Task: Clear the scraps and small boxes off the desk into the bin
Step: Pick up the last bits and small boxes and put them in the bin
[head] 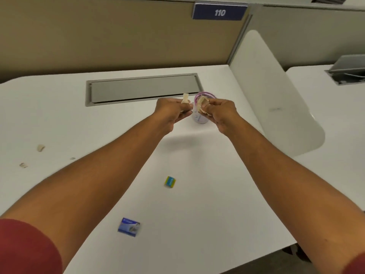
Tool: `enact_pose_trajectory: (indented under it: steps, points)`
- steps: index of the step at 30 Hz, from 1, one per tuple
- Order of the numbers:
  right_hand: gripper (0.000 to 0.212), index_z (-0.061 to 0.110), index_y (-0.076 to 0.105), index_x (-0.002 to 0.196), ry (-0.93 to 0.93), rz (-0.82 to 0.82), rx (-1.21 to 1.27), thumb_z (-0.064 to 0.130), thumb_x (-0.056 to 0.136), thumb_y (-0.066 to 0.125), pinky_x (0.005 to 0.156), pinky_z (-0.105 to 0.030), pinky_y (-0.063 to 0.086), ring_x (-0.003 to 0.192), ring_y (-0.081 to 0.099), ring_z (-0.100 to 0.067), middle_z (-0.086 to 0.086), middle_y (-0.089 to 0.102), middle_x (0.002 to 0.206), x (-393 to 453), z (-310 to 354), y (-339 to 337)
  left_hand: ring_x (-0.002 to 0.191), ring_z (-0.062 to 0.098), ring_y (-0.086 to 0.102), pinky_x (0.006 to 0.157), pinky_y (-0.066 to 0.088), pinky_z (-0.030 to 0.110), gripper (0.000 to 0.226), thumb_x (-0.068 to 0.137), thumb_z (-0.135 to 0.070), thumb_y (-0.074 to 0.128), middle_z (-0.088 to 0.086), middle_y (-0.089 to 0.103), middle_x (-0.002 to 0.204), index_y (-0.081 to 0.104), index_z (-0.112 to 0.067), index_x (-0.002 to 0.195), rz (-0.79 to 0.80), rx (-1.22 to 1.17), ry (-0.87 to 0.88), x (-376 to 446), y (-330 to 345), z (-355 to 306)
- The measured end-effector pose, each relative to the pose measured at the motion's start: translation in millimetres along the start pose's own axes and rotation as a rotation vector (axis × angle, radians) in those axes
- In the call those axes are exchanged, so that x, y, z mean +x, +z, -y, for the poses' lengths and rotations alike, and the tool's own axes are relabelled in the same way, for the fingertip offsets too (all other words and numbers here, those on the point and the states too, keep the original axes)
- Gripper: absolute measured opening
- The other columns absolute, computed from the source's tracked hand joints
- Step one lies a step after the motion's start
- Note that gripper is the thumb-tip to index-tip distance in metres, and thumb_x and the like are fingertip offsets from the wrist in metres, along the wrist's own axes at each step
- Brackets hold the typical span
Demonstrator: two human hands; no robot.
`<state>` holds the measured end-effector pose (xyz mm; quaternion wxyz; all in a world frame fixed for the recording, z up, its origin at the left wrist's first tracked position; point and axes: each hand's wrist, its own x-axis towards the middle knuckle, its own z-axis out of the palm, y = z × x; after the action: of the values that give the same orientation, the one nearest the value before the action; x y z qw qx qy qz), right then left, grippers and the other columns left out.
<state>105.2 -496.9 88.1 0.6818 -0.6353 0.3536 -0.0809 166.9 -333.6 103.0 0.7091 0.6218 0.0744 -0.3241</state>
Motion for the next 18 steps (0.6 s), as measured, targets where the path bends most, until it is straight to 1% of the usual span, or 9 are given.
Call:
enact_pose_trajectory:
  steps: [3, 6, 9, 12, 13, 14, 15, 16, 18]
  points:
    - [0.02, 0.008, 0.081, 0.1, -0.121, -0.09, -0.217, 0.015, 0.081, 0.084, 0.086, -0.043, 0.064, 0.095, 0.076, -0.027, -0.009, 0.078, 0.102, 28, 7, -14, 0.088, 0.029, 0.08, 0.079, 0.067, 0.031, 0.031, 0.08, 0.004, 0.085, 0.019, 0.078, 0.107, 0.076, 0.007, 0.109, -0.049, 0.132, 0.032, 26, 33, -1]
    - [0.018, 0.011, 0.082, 0.1, -0.249, -0.155, -0.49, 0.02, 0.084, 0.079, 0.086, -0.04, 0.063, 0.091, 0.074, -0.023, -0.006, 0.079, 0.101, 46, 15, -18, 0.086, 0.029, 0.079, 0.08, 0.068, 0.036, 0.033, 0.08, 0.0, 0.087, 0.018, 0.077, 0.107, 0.077, 0.004, 0.111, -0.13, 0.296, 0.045, 50, 55, -2]
    - [0.022, 0.01, 0.081, 0.105, -0.285, -0.117, -0.683, 0.02, 0.086, 0.078, 0.085, -0.04, 0.063, 0.093, 0.073, -0.024, -0.008, 0.078, 0.106, 61, 19, -16, 0.083, 0.027, 0.079, 0.081, 0.067, 0.039, 0.033, 0.078, -0.006, 0.089, 0.015, 0.077, 0.102, 0.079, 0.0, 0.109, -0.213, 0.518, 0.087, 65, 66, -5]
    - [0.021, 0.01, 0.081, 0.105, -0.308, -0.094, -0.778, 0.017, 0.085, 0.078, 0.079, -0.035, 0.062, 0.091, 0.073, -0.024, -0.008, 0.077, 0.104, 72, 21, -15, 0.081, 0.027, 0.077, 0.077, 0.066, 0.039, 0.026, 0.08, -0.009, 0.087, 0.013, 0.077, 0.094, 0.082, -0.003, 0.105, -0.224, 0.775, 0.221, 71, 72, -7]
    - [0.02, 0.011, 0.081, 0.104, -0.311, -0.101, -0.79, 0.017, 0.085, 0.078, 0.076, -0.033, 0.061, 0.089, 0.072, -0.024, -0.007, 0.077, 0.103, 75, 21, -15, 0.078, 0.025, 0.074, 0.068, 0.063, 0.034, 0.022, 0.082, -0.01, 0.084, 0.012, 0.076, 0.091, 0.082, -0.003, 0.103, -0.214, 0.867, 0.27, 71, 75, -8]
    - [0.02, 0.011, 0.08, 0.104, -0.312, -0.106, -0.8, 0.016, 0.085, 0.078, 0.074, -0.031, 0.059, 0.088, 0.072, -0.023, -0.007, 0.077, 0.102, 77, 22, -15, 0.074, 0.023, 0.069, 0.059, 0.054, 0.028, 0.019, 0.085, -0.011, 0.081, 0.011, 0.073, 0.086, 0.081, -0.002, 0.102, -0.204, 0.951, 0.313, 71, 77, -8]
    - [0.019, 0.011, 0.08, 0.104, -0.306, -0.107, -0.809, 0.016, 0.085, 0.078, 0.073, -0.031, 0.059, 0.087, 0.072, -0.023, -0.007, 0.077, 0.101, 79, 22, -14, 0.07, 0.021, 0.064, 0.055, 0.046, 0.025, 0.017, 0.088, -0.014, 0.079, 0.01, 0.07, 0.083, 0.081, -0.003, 0.101, -0.196, 1.02, 0.346, 70, 79, -8]
    - [0.019, 0.011, 0.081, 0.103, -0.3, -0.101, -0.819, 0.016, 0.085, 0.079, 0.072, -0.032, 0.06, 0.086, 0.072, -0.024, -0.007, 0.077, 0.1, 80, 23, -14, 0.068, 0.021, 0.061, 0.055, 0.041, 0.025, 0.017, 0.089, -0.016, 0.079, 0.009, 0.067, 0.082, 0.08, -0.004, 0.102, -0.188, 1.072, 0.369, 69, 81, -9]
    - [0.018, 0.01, 0.081, 0.1, -0.29, -0.081, -0.852, 0.017, 0.083, 0.082, 0.068, -0.032, 0.059, 0.084, 0.072, -0.024, -0.007, 0.076, 0.096, 81, 26, -16, 0.071, 0.022, 0.063, 0.059, 0.042, 0.028, 0.022, 0.088, -0.022, 0.081, 0.009, 0.068, 0.084, 0.08, -0.006, 0.104, -0.172, 1.15, 0.395, 67, 85, -10]
